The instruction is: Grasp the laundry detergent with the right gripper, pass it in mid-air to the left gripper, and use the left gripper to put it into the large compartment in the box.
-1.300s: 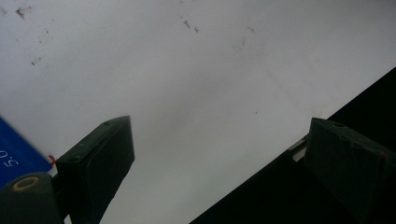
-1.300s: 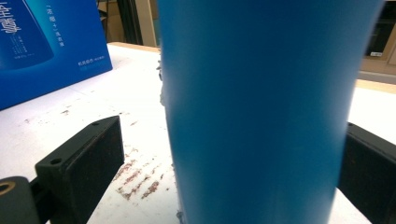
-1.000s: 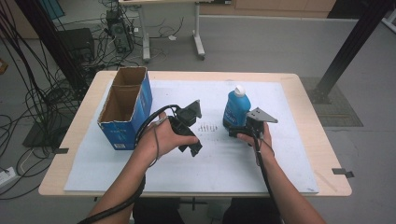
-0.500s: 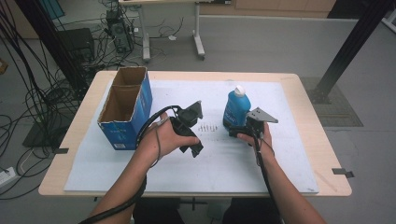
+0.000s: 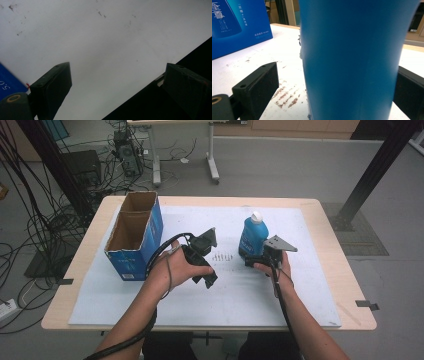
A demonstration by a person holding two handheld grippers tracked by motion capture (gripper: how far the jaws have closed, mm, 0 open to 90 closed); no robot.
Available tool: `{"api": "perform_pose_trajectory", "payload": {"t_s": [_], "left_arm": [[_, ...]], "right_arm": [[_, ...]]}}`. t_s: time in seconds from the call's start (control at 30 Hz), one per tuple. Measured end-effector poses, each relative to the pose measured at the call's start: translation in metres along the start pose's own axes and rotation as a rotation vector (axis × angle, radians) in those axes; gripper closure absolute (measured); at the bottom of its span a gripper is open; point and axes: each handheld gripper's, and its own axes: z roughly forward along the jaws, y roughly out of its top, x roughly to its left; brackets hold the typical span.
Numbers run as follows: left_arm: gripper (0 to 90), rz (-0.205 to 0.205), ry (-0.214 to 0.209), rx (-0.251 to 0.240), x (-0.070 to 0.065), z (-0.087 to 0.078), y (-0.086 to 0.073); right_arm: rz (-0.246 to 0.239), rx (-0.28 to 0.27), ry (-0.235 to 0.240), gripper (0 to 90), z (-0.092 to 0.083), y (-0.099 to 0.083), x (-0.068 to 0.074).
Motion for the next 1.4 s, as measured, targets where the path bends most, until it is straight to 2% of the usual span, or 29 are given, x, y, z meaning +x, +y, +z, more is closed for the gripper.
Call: {"api": "perform_pose_trajectory", "payload": {"t_s": [0.43, 0.57, 1.4], "left_arm": [[8.8, -0.006, 0.001, -0.002, 0.0017, -0.0008, -0.0016], [8.8, -0.008, 0.000, -0.001, 0.0023, -0.0002, -0.0021], [8.8, -0.012, 0.000, 0.002, 0.0028, 0.0029, -0.0013]], "right_arm": [[-0.008, -0.005, 0.001, 6.1, -0.0001, 0.0007, 0.0005], [-0.012, -0.008, -0.003, 11.0, 0.0001, 0.0008, 0.0008], [-0.037, -0.026, -0.004, 26.0, 0.0038, 0.0008, -0.0013]]}}
